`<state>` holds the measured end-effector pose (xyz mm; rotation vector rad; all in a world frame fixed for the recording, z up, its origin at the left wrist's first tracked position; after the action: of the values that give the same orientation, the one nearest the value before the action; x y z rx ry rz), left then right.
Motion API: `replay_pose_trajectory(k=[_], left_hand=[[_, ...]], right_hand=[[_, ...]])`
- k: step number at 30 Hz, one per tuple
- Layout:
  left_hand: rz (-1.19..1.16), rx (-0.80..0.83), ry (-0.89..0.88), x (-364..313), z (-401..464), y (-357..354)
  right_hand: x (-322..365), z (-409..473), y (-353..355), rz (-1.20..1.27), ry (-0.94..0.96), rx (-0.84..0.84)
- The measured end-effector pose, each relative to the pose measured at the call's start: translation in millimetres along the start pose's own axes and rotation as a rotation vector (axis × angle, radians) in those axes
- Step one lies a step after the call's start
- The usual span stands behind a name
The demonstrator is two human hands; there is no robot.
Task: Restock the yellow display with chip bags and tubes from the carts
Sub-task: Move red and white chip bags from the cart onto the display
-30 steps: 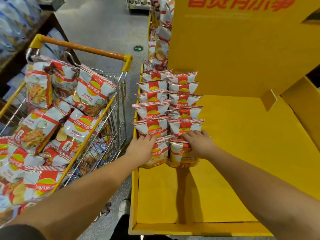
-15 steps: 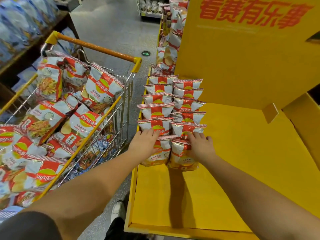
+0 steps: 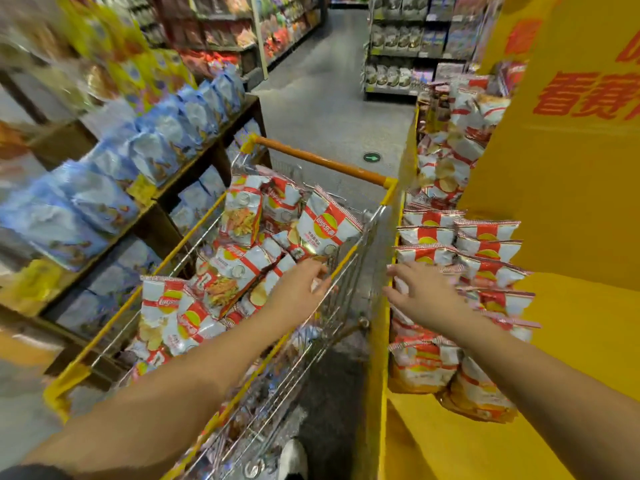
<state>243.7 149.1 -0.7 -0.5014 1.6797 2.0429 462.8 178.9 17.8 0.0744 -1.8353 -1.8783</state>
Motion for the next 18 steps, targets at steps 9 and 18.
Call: replay_pose_trajectory(k=[9,18], left_hand=[[0.056,-0.11,0.381,195.9,133.1,114.8],[0.294,0.097,0.239,252.1,250.4,98.6]], right_hand=[[54.9,145.5,-53.4,0.099,-0.19,0.1],[33.5,219.7,-84.4,-0.049,-0.432,0.037]])
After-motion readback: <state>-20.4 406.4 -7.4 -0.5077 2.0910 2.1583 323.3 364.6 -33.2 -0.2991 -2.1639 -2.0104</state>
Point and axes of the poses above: each hand's wrist, its own z-axis towards the middle knuckle, its own y-axis out of the back of the hand, x = y × z, the point moved 5 cm from there along z, towards the middle knuckle, and after that the axes turned 8 degrees about -x, right-handed, at the moved point
